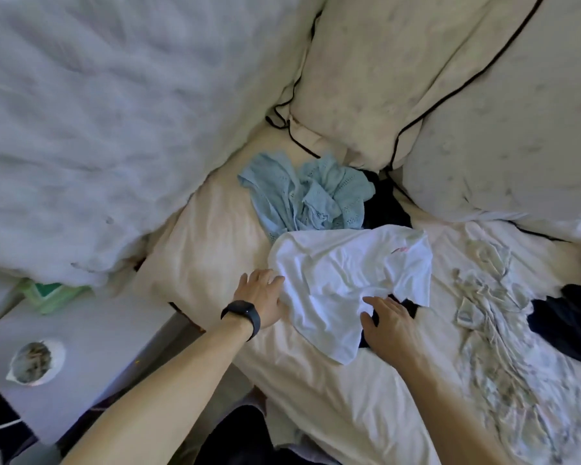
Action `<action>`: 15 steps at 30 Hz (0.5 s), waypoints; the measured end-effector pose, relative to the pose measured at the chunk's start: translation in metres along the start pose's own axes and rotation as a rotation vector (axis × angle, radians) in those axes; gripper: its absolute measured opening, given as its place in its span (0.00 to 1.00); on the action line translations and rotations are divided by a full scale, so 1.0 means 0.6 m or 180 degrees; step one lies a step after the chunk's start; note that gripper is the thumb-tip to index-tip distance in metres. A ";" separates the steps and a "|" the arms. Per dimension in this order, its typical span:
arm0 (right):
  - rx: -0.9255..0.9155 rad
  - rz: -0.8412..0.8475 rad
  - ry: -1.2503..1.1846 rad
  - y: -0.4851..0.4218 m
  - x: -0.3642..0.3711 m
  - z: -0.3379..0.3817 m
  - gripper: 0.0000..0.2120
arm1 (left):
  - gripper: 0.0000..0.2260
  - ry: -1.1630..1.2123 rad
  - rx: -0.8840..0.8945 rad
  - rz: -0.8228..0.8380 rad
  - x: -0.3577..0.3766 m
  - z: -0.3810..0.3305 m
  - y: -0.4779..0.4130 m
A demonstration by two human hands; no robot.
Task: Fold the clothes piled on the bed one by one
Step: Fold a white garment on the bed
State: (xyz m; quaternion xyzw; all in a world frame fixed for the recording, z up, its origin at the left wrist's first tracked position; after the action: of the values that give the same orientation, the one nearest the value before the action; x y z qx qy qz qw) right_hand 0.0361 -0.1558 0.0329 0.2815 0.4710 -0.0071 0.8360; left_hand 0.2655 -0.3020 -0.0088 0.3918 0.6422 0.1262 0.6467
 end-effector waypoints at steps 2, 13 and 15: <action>0.0062 0.0107 0.0014 -0.030 0.031 -0.013 0.21 | 0.23 -0.0145 -0.0033 -0.0098 0.020 0.018 -0.045; 0.0099 -0.0125 -0.0080 -0.161 0.223 -0.013 0.34 | 0.29 -0.0597 -0.0285 -0.0745 0.169 0.109 -0.159; 0.0154 -0.0373 -0.0141 -0.173 0.224 -0.014 0.26 | 0.30 -0.0619 -0.0287 -0.0842 0.174 0.109 -0.160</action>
State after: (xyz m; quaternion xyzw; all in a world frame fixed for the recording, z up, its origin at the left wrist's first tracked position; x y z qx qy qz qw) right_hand 0.0756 -0.2053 -0.1248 0.2733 0.4677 -0.0736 0.8373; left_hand 0.3087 -0.3185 -0.1581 0.2848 0.6162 0.0302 0.7336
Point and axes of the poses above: each hand's wrist, its own y-axis away from the middle knuckle, its own x-axis out of the palm, z = x × y, the point moved 1 cm from there along -y, towards the middle knuckle, and after that the axes turned 11 degrees about -x, right-handed, at the moved point
